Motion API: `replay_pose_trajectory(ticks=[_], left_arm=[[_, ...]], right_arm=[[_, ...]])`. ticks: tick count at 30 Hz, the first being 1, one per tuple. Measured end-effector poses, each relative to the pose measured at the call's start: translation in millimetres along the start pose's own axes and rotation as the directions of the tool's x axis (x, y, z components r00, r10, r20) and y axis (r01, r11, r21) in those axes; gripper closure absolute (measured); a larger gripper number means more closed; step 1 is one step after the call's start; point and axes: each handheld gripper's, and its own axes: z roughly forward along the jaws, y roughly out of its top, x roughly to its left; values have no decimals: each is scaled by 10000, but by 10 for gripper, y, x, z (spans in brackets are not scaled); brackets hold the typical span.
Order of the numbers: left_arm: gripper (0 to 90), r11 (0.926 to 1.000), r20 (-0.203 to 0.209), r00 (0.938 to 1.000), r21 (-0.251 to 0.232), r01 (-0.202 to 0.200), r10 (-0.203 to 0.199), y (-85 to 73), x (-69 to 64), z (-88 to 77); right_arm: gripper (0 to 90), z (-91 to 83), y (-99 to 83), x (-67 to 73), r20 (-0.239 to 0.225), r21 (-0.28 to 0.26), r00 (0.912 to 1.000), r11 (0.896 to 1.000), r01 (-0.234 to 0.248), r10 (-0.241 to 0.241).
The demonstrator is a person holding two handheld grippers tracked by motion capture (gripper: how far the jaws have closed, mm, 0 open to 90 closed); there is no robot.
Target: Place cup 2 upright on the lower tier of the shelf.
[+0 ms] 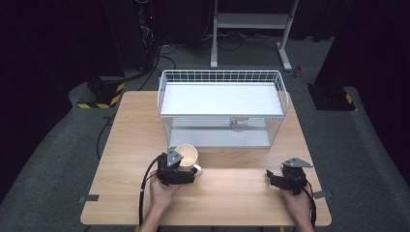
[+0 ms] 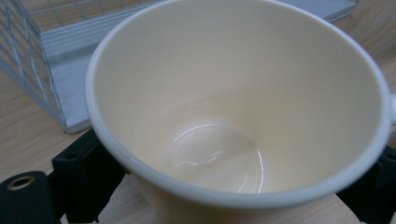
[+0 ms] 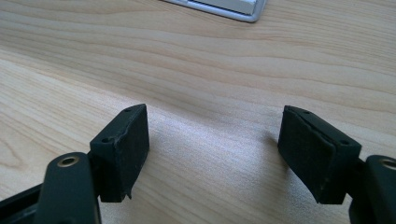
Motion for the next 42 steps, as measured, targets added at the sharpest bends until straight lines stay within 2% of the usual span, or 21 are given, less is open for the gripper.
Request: replay_pose_trajectory(ticks=[7, 11, 19, 21, 24, 28, 31, 33, 37, 42], left_arm=[[84, 10000, -61, 10000, 68, -69, 69, 156, 29, 102], [84, 10000, 28, 10000, 4, 90, -90, 221, 44, 142], [84, 9999, -271, 9996, 115, 56, -53, 353, 76, 303], [84, 9998, -266, 9995, 96, 160, -158, 369, 86, 337], [84, 9998, -328, 9995, 177, 38, -32, 400, 96, 413], [85, 9996, -330, 9992, 161, 232, -227, 409, 115, 506], [85, 9993, -514, 9985, 320, 187, -171, 416, 129, 571], [84, 9991, -567, 9980, 295, 309, -292, 426, 134, 604], [84, 9992, -673, 9976, 351, 179, -155, 464, 137, 653], [84, 9992, -701, 9971, 269, 301, -281, 483, 161, 707]], right_arm=[[249, 0, 0, 0, 1, -3, 10000, 10000, 9, -9], [249, -1, 1, 2, -6, 11, 10000, 10000, -27, 27], [249, -2, 1, 3, -12, 13, 10000, 10000, -19, 19], [249, -1, 1, 3, -10, 11, 10000, 10000, -15, 15], [249, -1, 1, 3, -11, 13, 10000, 10000, -17, 17], [249, 0, 0, 1, -7, 0, 10000, 10000, 18, -18], [248, -1, 1, 2, -9, 11, 10000, 10000, -12, 12], [249, -1, 1, 2, -10, 11, 10000, 10000, -12, 12], [249, -1, 1, 2, -12, 12, 10000, 10000, -11, 11], [249, -1, 1, 3, -10, 11, 10000, 10000, -12, 12]])
